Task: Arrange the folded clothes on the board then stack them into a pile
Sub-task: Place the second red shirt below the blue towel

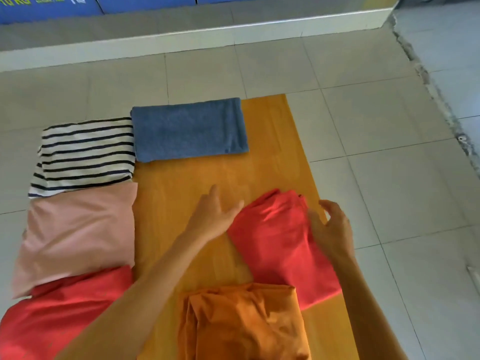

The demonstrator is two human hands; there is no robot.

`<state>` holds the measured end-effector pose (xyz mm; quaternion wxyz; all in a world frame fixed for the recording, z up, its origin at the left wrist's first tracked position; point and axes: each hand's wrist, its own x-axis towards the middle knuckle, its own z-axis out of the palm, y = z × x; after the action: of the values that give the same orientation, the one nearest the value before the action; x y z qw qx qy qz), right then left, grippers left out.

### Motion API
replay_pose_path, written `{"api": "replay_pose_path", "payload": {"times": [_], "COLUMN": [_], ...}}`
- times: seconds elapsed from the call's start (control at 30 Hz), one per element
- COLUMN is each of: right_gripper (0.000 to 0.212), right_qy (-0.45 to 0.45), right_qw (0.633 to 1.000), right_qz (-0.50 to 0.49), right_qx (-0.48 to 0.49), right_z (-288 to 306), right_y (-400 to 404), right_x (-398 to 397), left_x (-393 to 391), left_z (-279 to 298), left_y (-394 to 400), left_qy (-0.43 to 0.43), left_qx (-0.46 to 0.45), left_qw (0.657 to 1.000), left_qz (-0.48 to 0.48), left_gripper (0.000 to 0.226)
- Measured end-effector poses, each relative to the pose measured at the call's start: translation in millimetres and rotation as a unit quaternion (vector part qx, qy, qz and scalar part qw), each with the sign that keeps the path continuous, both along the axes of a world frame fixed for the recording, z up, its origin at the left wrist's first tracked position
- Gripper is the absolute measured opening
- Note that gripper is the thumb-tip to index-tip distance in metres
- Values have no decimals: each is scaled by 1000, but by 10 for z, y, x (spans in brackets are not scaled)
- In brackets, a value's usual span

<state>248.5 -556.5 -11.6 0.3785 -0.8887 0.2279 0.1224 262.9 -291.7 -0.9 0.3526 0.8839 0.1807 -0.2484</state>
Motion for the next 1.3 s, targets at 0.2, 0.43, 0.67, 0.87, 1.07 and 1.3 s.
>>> {"api": "replay_pose_path", "payload": {"times": [0.2,0.43,0.67,0.87,1.07,1.3], "right_gripper": [72,54,29,39,65,67], "right_qy": [98,60,-1,-95,7,4], "right_qw": [993,978,963,955,920,923], "right_qz": [-14,140,270,280,385,373], "right_qx": [-71,-143,-25,-7,-73,-98], "right_z": [-83,-130,35,263,-252,-282], "right_y": [-157,368,1653,2203,2111,2017], "right_x": [-696,-29,726,724,427,410], "left_x": [-595,-487,-600,-630,-511,-551], "left_z": [-90,-165,-342,-471,-441,-386], "left_y": [-703,-208,477,702,752,1011], "left_qy": [50,91,40,-88,-64,-66], "left_qx": [-68,-194,-305,-317,-122,-87], "left_qw": [993,957,798,662,827,909], "left_qz": [85,196,518,674,545,403], "left_gripper": [90,52,50,49,67,83]}}
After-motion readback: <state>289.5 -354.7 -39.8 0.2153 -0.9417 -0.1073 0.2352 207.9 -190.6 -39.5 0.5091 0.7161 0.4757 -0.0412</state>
